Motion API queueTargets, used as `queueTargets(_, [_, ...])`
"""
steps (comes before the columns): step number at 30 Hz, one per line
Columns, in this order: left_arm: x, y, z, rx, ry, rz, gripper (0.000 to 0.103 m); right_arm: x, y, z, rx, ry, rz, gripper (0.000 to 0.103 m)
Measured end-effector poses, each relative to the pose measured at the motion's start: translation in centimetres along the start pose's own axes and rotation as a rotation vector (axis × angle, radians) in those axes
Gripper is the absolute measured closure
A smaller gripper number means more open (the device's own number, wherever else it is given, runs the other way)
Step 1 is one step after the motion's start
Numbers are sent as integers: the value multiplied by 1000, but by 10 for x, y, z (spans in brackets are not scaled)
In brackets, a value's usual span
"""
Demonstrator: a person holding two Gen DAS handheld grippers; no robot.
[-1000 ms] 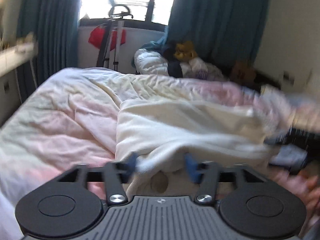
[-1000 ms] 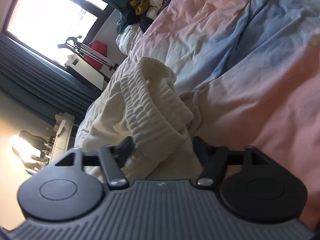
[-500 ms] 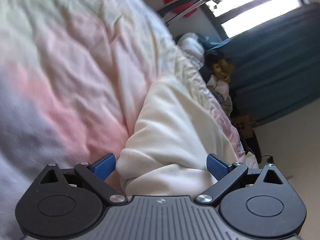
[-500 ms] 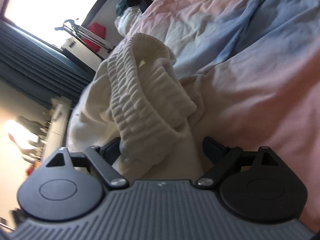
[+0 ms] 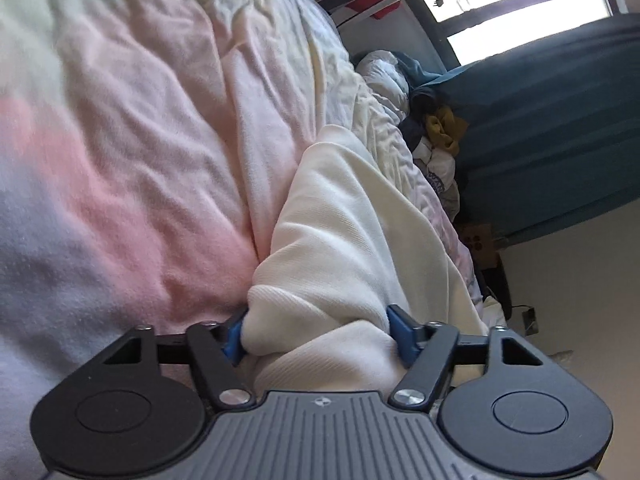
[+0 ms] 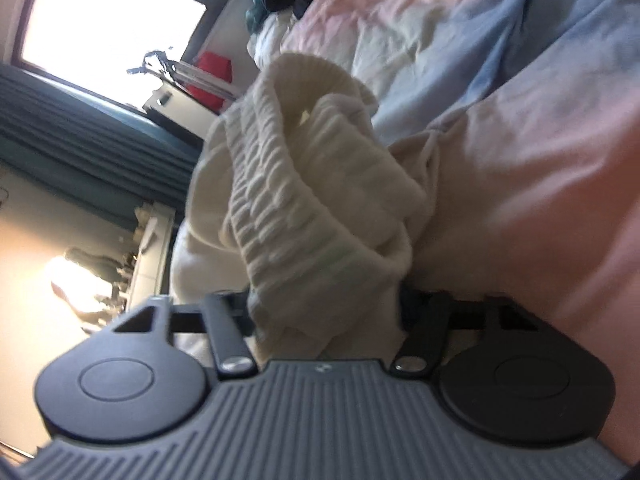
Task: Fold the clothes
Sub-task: 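Lift the bundle with both grippers and fold it over onto itself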
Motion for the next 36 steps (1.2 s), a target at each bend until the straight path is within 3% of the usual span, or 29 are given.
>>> queueTargets(3, [-1,8,5,-15,-5,18,47,-2,12,-14,15,46,27,67])
queueTargets(11, [-11,44,35,-149,6,40,51,7,61,-54,90,102,125,71])
queueTargets(17, [-27,38,123,-253,-69,40,52,39,124,-65,149,95,249,71])
queueTargets(21, [-64,-2,204,-334,-157,-11,52,76,181,-43,150,79,369,71])
queueTargets(24, [-110,-52,256,-377,-202,-89,52,111,229,-15,133,55,451,71])
queueTargets(29, [-192,-138,338,-443,-272,-225,52,164,302,53,9,42,553,70])
queueTargets(33, [-264,-217,366,-491,-312,-345,51,190,347,121,-85,26,616,70])
queueTargets(36, [-305,-278,368,-480,-323,-426,51,196,361,172,-145,-2,644,70])
Point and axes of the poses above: each gripper's, at about its wrist camera, not at the fingertips, and y roughly against the way its jaws point, z to its right, x to its top, the point moved 5 cm from there along -y, roughly the way its jaws point, and after that the axes turned 8 degrees about y, right-handed, at the moved point
